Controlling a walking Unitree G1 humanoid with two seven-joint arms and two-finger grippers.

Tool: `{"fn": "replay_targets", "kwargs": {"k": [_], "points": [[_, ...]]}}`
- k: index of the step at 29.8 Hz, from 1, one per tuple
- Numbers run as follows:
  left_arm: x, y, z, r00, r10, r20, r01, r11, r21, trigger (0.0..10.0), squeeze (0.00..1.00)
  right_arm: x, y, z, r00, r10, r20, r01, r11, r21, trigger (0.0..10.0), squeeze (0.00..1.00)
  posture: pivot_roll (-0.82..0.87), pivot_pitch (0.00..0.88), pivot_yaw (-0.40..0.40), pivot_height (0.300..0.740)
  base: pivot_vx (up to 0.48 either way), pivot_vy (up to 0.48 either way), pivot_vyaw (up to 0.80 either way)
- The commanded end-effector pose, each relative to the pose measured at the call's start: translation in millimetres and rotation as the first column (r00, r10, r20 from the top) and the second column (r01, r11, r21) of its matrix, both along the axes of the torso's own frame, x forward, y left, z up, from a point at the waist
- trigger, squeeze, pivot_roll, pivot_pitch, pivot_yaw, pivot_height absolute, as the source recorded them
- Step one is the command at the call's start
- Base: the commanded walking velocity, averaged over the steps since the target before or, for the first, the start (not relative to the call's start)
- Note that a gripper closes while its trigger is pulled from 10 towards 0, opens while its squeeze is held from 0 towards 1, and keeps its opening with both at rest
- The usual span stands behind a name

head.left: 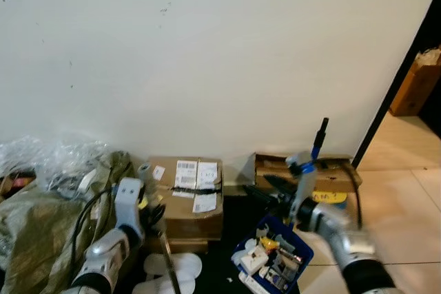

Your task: Sweep floor

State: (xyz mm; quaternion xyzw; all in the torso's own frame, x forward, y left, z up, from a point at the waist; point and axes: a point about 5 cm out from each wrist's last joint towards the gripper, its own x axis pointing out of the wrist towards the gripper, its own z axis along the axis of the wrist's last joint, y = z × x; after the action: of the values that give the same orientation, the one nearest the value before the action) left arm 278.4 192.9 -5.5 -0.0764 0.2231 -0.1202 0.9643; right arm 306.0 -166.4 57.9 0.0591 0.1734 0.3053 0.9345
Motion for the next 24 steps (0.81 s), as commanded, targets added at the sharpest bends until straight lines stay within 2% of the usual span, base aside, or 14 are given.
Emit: {"fn": "replay_targets", "kwargs": {"k": [1, 5, 7, 10, 17, 24], "points": [[-2.6, 7.3, -2, 0.999, 0.031, -0.02, -0.031, 1.0, 0.003, 10.0, 0.0, 2.4, 0.8, 2, 1.0, -0.003, 0.02, 0.004, 1.0, -0.023, 10.0, 0.0, -0.06, 0.022, 0.038, 0.74, 0.0, 0.0, 0.0], [-7.7, 10.4, -8, 0.996, 0.068, -0.053, -0.067, 0.998, 0.009, 10.0, 0.0, 3.2, 6.5, -2, 1.0, -0.02, 0.018, 0.021, 0.999, -0.043, 10.0, 0.0, -0.05, 0.017, 0.037, 0.74, 0.0, 0.0, 0.0], [-15.0, 14.6, -15, 0.989, 0.115, -0.098, -0.113, 0.993, 0.023, 10.0, 0.0, 5.1, 13.5, -8, 1.0, -0.024, 0.013, 0.025, 0.994, -0.103, 10.0, 0.0, -0.04, 0.0, 0.017, 0.74, -0.308, 0.0, 0.0], [-16.2, 14.9, -16, 0.987, 0.12, -0.104, -0.117, 0.993, 0.028, 10.0, 0.0, 6.8, 15.2, -9, 1.0, -0.023, 0.016, 0.025, 0.992, -0.121, 10.0, 0.0, -0.04, 0.0, 0.016, 0.74, -0.328, 0.0, 0.0], [-13.5, 12.6, -14, 0.991, 0.102, -0.089, -0.1, 0.995, 0.031, 10.0, 0.0, 12.7, 17.7, -6, 0.999, -0.03, 0.041, 0.035, 0.99, -0.14, 10.0, 0.0, -0.03, 0.0, 0.016, 0.74, -0.326, 0.0, 0.0], [-1.9, 5.9, -5, 0.996, 0.081, -0.042, -0.079, 0.996, 0.038, 10.0, 0.0, 17.6, 25.7, -5, 0.996, -0.024, 0.08, 0.037, 0.985, -0.167, 10.0, 0.0, -0.03, 0.0, 0.012, 0.74, -0.346, 0.0, 0.0]]}}
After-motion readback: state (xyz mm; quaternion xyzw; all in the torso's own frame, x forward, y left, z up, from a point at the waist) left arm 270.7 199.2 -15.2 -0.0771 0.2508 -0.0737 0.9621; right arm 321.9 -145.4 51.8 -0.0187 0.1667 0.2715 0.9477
